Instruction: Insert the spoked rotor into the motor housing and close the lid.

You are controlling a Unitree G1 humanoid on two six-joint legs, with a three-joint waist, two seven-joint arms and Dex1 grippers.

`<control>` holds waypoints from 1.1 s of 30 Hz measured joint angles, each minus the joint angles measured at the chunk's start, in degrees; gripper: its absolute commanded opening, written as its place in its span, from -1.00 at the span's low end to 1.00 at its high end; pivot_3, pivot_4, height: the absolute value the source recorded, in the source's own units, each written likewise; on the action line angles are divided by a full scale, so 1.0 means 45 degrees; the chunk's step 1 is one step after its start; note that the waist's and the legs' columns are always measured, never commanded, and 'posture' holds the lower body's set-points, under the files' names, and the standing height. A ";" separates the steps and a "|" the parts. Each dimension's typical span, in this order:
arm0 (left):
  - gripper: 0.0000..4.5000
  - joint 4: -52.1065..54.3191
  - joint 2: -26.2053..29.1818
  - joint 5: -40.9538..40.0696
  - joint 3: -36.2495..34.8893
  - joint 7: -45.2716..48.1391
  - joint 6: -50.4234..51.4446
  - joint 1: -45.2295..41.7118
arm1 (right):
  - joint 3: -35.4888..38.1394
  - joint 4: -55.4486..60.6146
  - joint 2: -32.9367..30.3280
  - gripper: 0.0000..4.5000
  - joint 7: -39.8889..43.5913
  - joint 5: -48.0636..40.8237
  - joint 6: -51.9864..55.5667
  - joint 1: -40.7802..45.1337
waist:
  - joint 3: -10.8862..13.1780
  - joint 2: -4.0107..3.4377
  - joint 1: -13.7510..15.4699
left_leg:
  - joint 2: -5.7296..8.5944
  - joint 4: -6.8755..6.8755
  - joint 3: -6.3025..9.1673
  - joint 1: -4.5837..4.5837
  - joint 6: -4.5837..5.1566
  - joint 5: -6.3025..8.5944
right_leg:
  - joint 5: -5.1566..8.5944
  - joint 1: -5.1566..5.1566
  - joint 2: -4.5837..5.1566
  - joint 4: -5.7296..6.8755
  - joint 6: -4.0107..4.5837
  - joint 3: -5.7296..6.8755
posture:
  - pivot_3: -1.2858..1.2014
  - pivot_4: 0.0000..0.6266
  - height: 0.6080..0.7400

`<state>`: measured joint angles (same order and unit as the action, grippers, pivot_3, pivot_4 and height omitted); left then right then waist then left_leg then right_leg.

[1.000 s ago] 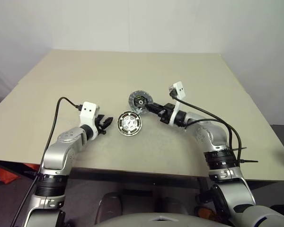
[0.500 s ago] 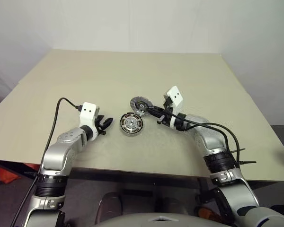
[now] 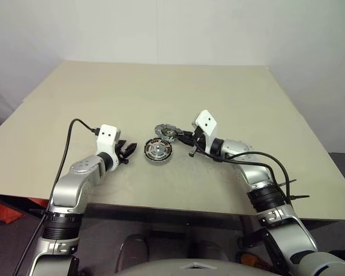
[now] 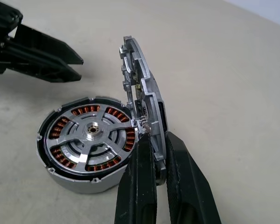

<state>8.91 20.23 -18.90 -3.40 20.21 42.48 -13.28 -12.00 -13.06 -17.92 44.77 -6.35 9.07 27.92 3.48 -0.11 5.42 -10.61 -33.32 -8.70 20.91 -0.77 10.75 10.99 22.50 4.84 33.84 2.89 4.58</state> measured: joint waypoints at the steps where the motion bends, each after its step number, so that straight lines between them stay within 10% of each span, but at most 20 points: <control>1: 0.05 0.0000 -0.0007 0.0000 0.0000 -0.0009 0.0000 0.0000 | -0.0054 0.0047 -0.0023 -0.91 -0.0005 0.0129 -0.0087 0.0007 | 0.0000 0.0000 0.0000 | 0.0000 0.0000 0.0000 -0.0001 0.0000 0.0000 | 0.0000 0.0000 0.0000 0.0000 0.0000 -0.0001 | 0.03 -1.00 1.00; 33: 0.05 -0.0017 -0.0027 0.0003 0.0001 -0.0120 -0.0001 -0.0023 | -0.1610 -0.0498 -0.0976 -0.91 -0.1033 0.4014 -0.5211 0.0116 | 0.0000 0.0000 0.0000 | 0.0000 -0.0018 0.0003 -0.0008 0.0014 0.0007 | -0.0002 -0.0016 0.0000 0.0007 0.0002 0.0000 | 0.03 -1.00 1.00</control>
<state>8.83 20.11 -18.89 -3.40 19.67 42.48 -13.39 -19.24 -15.30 -22.31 40.12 11.71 -14.38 28.44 3.48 -0.11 5.42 -10.61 -33.40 -8.68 20.87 -0.71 10.79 10.99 22.43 4.85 33.88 2.90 4.58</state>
